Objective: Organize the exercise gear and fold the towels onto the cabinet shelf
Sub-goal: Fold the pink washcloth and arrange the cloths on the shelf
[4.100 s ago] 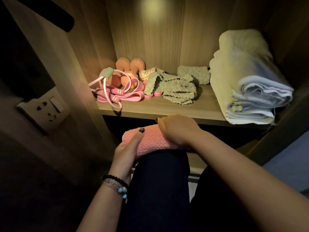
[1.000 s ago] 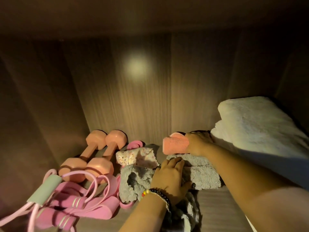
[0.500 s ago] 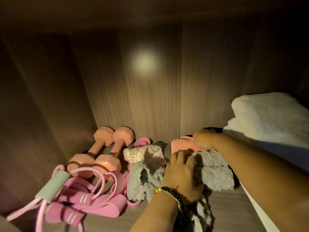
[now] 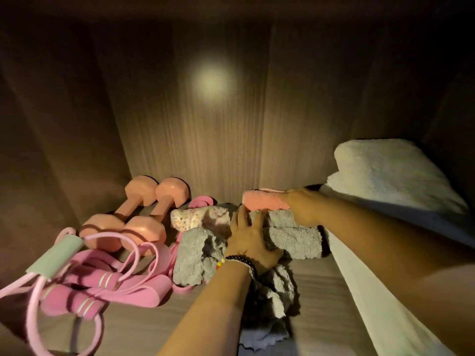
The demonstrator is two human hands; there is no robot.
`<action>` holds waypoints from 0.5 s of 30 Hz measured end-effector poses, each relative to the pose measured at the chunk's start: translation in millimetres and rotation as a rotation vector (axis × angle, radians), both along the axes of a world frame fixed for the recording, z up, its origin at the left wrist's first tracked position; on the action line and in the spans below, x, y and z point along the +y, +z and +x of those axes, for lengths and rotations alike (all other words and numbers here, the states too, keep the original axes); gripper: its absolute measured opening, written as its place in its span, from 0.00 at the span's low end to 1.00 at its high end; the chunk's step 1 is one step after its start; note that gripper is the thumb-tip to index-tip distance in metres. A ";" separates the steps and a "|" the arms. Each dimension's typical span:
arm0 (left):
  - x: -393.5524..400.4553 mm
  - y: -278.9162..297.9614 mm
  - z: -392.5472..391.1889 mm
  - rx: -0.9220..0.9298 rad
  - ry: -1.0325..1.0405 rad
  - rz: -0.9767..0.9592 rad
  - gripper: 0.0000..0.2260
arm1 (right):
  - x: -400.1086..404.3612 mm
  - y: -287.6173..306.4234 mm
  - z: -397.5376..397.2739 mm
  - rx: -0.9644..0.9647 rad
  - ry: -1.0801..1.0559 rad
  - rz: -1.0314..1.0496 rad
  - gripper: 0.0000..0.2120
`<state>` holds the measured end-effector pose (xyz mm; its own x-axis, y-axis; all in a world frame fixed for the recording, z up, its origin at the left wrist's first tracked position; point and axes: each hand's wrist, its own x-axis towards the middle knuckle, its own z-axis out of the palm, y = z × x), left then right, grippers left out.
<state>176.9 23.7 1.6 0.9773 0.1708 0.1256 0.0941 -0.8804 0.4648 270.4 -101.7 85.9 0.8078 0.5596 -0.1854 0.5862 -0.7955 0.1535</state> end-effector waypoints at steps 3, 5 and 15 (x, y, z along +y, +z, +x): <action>3.8 -3.9 6.1 0.039 -0.036 -0.067 0.46 | -8.8 5.9 -9.2 0.119 0.003 0.019 0.25; 4.1 -5.6 9.4 0.015 -0.048 -0.078 0.46 | -14.4 -1.2 -22.3 0.185 0.018 -0.009 0.33; 7.3 -7.0 8.5 0.005 -0.117 -0.132 0.56 | -16.7 3.7 -55.1 -0.103 0.109 -0.223 0.17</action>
